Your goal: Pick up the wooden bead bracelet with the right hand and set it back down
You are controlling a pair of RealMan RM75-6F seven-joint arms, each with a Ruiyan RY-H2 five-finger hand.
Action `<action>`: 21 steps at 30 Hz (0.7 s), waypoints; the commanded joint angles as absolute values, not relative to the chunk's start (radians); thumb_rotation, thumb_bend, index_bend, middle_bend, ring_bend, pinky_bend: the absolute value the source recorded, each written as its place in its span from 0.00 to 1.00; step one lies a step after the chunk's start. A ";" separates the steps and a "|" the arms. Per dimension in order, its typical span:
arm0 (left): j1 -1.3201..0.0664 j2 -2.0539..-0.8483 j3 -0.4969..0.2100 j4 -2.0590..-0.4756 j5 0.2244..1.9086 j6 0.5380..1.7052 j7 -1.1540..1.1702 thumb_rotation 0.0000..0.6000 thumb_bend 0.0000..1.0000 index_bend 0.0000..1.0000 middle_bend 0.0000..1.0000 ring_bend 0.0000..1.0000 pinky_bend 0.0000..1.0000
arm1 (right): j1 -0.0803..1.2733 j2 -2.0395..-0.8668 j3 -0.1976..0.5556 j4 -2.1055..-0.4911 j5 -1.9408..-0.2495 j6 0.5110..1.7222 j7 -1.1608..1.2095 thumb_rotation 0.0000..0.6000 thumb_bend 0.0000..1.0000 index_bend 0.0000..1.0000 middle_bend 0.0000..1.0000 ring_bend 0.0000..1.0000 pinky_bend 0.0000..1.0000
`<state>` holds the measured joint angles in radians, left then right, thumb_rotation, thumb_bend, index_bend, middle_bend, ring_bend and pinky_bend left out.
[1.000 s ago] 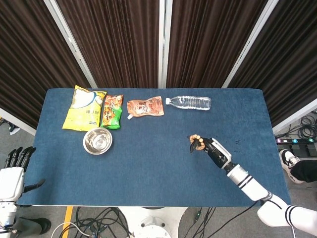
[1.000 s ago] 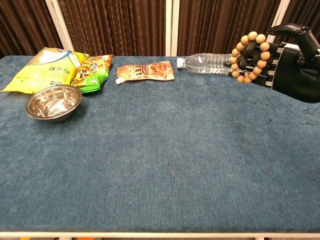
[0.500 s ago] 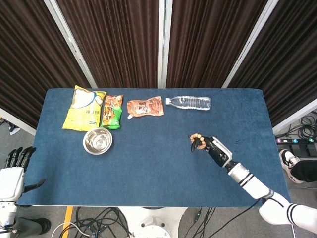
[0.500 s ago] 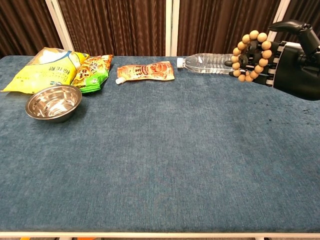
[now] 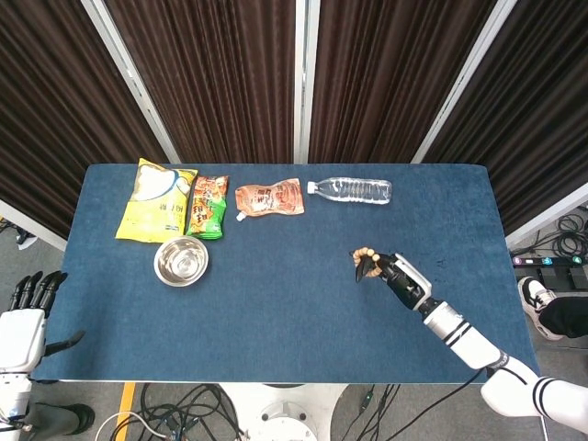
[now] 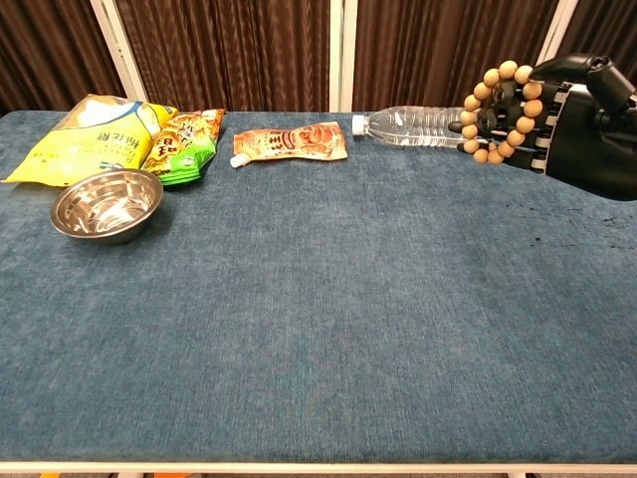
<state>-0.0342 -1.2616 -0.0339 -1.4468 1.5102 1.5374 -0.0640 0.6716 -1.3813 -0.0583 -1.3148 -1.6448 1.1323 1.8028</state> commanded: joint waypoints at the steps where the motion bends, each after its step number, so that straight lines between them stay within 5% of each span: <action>1: -0.035 -1.262 -0.034 -1.447 1.510 1.537 -0.063 1.00 0.00 0.11 0.09 0.00 0.00 | 0.671 -1.380 -0.057 -1.317 -1.644 1.134 1.804 0.47 0.62 0.55 0.53 0.10 0.00; 9: -0.033 -1.264 -0.034 -1.442 1.512 1.543 -0.067 1.00 0.00 0.11 0.09 0.00 0.00 | 0.668 -1.380 -0.053 -1.322 -1.645 1.143 1.805 0.47 0.69 0.55 0.54 0.10 0.00; 16: -0.032 -1.262 -0.034 -1.444 1.512 1.543 -0.067 1.00 0.00 0.11 0.09 0.00 0.00 | 0.667 -1.379 -0.053 -1.321 -1.650 1.149 1.798 0.48 0.96 0.55 0.54 0.10 0.00; 21: -0.031 -1.262 -0.033 -1.445 1.512 1.544 -0.069 1.00 0.00 0.11 0.09 0.00 0.00 | 0.668 -1.376 -0.057 -1.320 -1.663 1.155 1.776 0.48 1.00 0.49 0.53 0.10 0.00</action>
